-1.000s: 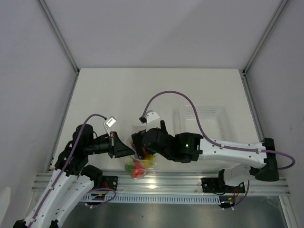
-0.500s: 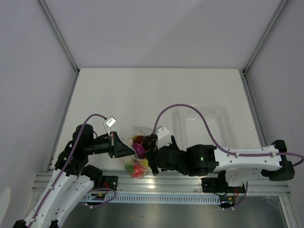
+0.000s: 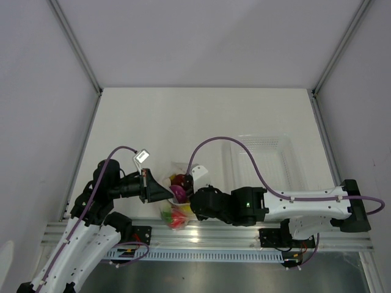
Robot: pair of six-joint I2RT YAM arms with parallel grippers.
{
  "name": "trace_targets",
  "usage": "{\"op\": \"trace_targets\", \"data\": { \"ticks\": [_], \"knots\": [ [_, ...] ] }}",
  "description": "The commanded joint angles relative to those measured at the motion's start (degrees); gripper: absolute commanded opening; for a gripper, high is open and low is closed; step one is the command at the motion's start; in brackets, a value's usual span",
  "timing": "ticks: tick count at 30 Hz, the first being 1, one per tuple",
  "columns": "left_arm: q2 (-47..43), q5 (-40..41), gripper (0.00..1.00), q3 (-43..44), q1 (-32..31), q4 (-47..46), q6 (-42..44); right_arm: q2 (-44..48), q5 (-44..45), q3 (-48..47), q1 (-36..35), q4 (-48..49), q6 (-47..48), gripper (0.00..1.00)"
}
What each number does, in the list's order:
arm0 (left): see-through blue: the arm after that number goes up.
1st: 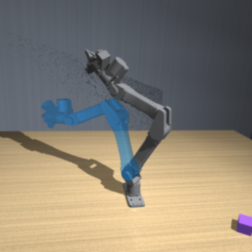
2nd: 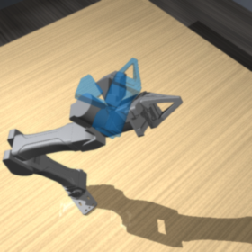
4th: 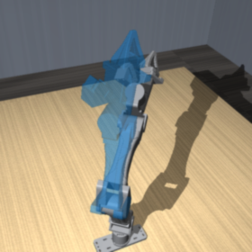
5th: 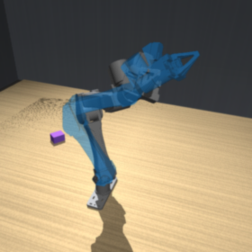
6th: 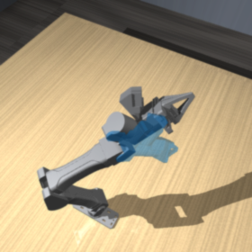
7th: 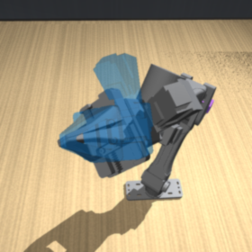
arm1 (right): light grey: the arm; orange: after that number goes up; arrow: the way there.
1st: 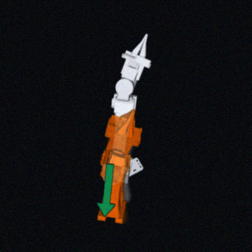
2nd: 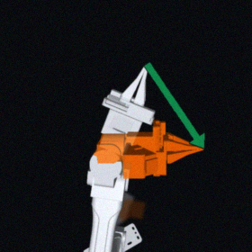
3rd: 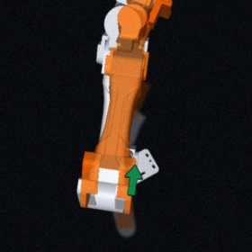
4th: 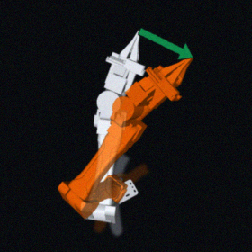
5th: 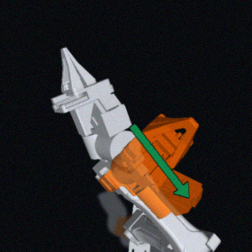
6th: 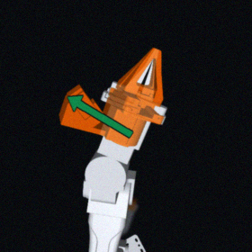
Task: Place the food in the zip-top bag and seal the zipper
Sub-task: Adjust the zipper food storage bag at the center of the board.
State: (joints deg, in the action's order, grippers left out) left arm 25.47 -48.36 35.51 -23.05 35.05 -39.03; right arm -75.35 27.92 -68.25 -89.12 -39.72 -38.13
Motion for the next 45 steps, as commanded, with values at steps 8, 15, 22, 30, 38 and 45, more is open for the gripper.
{"op": "trace_targets", "data": {
  "ticks": [8, 15, 22, 30, 38, 45],
  "knots": [
    [-0.16, 2.38, 0.01, 3.68, 0.37, 0.8, 0.79, -0.76, -3.13, -0.13, 1.06, 5.54, 6.04, 0.0],
    [0.54, 20.39, 0.46, 9.92, 0.37, 8.01, 5.18, -0.41, -4.98, -4.08, -0.35, 2.11, 13.86, 0.0],
    [6.06, 34.03, 0.76, 17.66, 0.37, 9.69, 10.1, -0.76, -1.65, -7.25, -3.07, -1.84, 18.44, 0.0],
    [12.93, 34.12, 0.68, 18.81, 0.46, 7.67, 12.83, 1.35, -1.47, -6.99, -3.08, -0.53, 20.11, 0.0],
    [18.91, 30.35, 0.42, 18.81, 0.37, 5.21, 13.54, 1.0, -1.47, -7.86, -3.16, -0.7, 21.6, 0.0],
    [21.54, 26.48, 0.16, 15.56, 0.37, 2.04, 12.48, 0.73, -0.85, -8.92, -2.64, -1.58, 22.31, 0.0]
  ]
}}
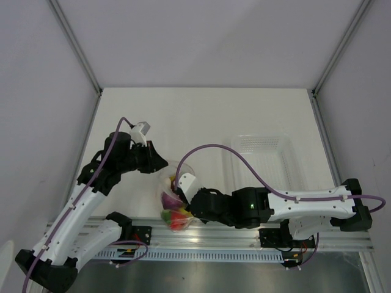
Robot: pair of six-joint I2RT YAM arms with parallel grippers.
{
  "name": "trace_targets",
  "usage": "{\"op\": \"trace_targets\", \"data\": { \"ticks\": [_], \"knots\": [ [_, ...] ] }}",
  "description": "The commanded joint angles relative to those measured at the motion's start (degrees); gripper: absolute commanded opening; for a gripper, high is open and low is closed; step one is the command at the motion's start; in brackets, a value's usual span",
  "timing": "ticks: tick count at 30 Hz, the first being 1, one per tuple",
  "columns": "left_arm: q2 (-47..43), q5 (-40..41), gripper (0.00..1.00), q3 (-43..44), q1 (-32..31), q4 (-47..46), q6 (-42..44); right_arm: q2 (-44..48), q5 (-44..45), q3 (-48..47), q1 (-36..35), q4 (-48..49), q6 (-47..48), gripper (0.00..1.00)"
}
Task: Place the food in the zip-top bag and seal the zipper
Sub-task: Adjust the zipper food storage bag at the center of the board.
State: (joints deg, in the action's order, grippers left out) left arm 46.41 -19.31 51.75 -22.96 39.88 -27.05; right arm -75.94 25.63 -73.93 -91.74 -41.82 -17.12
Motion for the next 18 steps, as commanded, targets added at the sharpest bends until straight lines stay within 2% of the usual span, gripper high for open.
{"op": "trace_targets", "data": {
  "ticks": [1, 2, 4, 9, 10, 11, 14, 18],
  "knots": [
    [1.04, -3.1, 0.12, -0.51, 0.2, -2.7, 0.59, 1.41, 1.62, -3.15, -0.1, 0.08, 1.22, 0.0],
    [0.96, -3.1, 0.06, -0.59, 0.28, -2.96, 0.42, 1.41, 1.79, -3.24, 0.07, -0.27, 1.04, 0.0],
    [0.44, -2.84, 0.01, -0.51, 0.28, -2.79, 0.42, 1.59, 1.88, -3.15, 0.07, -0.45, 0.95, 0.0],
    [-1.67, -1.08, 0.01, -0.24, 0.28, -1.56, 0.42, 2.38, 2.32, -2.71, 0.25, -0.98, 0.34, 0.0],
    [-2.02, -0.82, 0.04, -0.42, 0.28, -1.3, 0.42, 2.46, 2.32, -2.71, 0.25, -1.07, 0.34, 0.0],
    [-2.55, 0.14, 0.21, -0.59, 0.2, -1.21, 0.42, 2.47, 2.15, -2.54, 0.25, -0.89, 0.34, 0.0],
    [-2.91, 0.33, 0.41, -1.29, 0.28, -0.85, 0.24, 2.38, 1.88, -2.45, 0.25, -0.72, 0.25, 0.0],
    [-2.99, -0.9, 0.42, -1.82, 0.2, -0.68, -0.11, 2.03, 1.79, -2.45, 0.34, -0.45, 0.34, 0.0]
  ]
}}
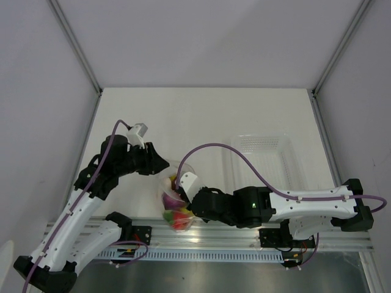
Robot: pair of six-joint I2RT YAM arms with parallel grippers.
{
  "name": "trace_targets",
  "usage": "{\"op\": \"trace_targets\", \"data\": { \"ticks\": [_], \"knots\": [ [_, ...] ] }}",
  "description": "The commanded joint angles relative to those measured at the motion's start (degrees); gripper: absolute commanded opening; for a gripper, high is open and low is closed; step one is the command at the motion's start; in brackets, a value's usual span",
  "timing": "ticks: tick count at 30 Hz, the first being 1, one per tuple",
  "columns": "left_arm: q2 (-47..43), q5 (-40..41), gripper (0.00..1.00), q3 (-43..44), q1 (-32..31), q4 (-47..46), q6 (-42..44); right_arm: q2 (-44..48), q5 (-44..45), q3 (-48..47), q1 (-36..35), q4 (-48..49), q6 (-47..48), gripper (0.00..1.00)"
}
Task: Place the food in the zip-top bag and seal the zipper
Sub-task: Adjust the zipper food storage bag at the center of the board.
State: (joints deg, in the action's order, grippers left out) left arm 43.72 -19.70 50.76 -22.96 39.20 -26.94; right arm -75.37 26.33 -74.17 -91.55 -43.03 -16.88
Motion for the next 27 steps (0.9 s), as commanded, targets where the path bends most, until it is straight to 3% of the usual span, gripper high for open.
{"op": "trace_targets", "data": {
  "ticks": [1, 6, 9, 11, 12, 20, 24, 27],
  "knots": [
    [-0.48, -0.51, 0.42, -1.1, 0.2, 0.0, -0.31, 1.46, 1.1, -2.21, 0.14, 0.75, 0.1, 0.0],
    [-1.89, -0.95, 0.37, -2.42, -0.15, 0.09, -0.75, 1.37, 1.18, -2.21, 0.32, 0.93, 0.19, 0.0],
    [-2.24, -0.51, 0.24, -3.92, -0.07, -0.88, -1.01, 1.98, 1.18, -2.12, 0.58, 1.19, 0.36, 0.0],
    [-1.1, -0.25, 0.02, -3.22, -0.07, -0.97, -1.01, 2.07, 1.1, -1.42, 0.58, 1.72, 0.27, 0.0],
    [-0.66, 0.36, 0.01, -2.17, -0.07, -0.62, -1.01, 2.16, 1.1, -1.15, 0.76, 1.72, 0.01, 0.0],
    [-4.15, 13.79, 0.01, 6.27, 0.02, 0.79, -2.94, 2.25, 5.93, -2.29, 3.04, -5.92, 1.06, 0.0],
    [-11.02, 19.43, 0.01, 4.79, 0.11, 2.02, -4.09, 5.41, 3.4, -2.03, 3.57, -4.62, 5.54, 0.0],
    [-16.64, 17.7, 0.01, 1.8, 0.02, 2.99, -4.53, 8.22, -0.12, 0.6, 4.27, -1.28, 8.88, 0.0]
  ]
}}
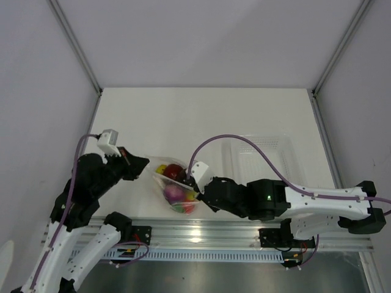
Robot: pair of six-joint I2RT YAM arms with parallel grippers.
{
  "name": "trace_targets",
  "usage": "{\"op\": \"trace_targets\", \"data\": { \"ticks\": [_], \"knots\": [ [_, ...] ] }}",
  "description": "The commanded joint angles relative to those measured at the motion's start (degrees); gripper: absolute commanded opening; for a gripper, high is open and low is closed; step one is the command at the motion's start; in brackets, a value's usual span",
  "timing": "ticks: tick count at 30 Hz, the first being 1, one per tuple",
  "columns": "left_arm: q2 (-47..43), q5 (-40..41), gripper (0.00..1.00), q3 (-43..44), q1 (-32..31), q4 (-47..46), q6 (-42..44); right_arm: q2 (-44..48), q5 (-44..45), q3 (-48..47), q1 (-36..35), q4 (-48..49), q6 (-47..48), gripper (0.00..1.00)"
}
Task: Place the food in the zip-top bag and seal the zipper
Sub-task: Adjust the zipper food storage bag at the center of the board.
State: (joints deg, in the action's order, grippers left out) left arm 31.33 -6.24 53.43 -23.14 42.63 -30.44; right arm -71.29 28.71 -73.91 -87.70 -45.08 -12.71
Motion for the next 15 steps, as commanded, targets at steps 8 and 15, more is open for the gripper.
{"op": "trace_targets", "data": {
  "ticks": [8, 15],
  "knots": [
    [-12.78, -0.61, 0.01, -11.78, -0.5, 2.45, -1.47, 4.32, -11.92, 5.62, 2.01, 5.62, 8.49, 0.0],
    [-14.19, -3.78, 0.64, -5.18, -0.51, 6.84, -1.82, 5.01, -13.76, 5.44, 2.18, 3.16, 8.84, 0.0]
  ]
}}
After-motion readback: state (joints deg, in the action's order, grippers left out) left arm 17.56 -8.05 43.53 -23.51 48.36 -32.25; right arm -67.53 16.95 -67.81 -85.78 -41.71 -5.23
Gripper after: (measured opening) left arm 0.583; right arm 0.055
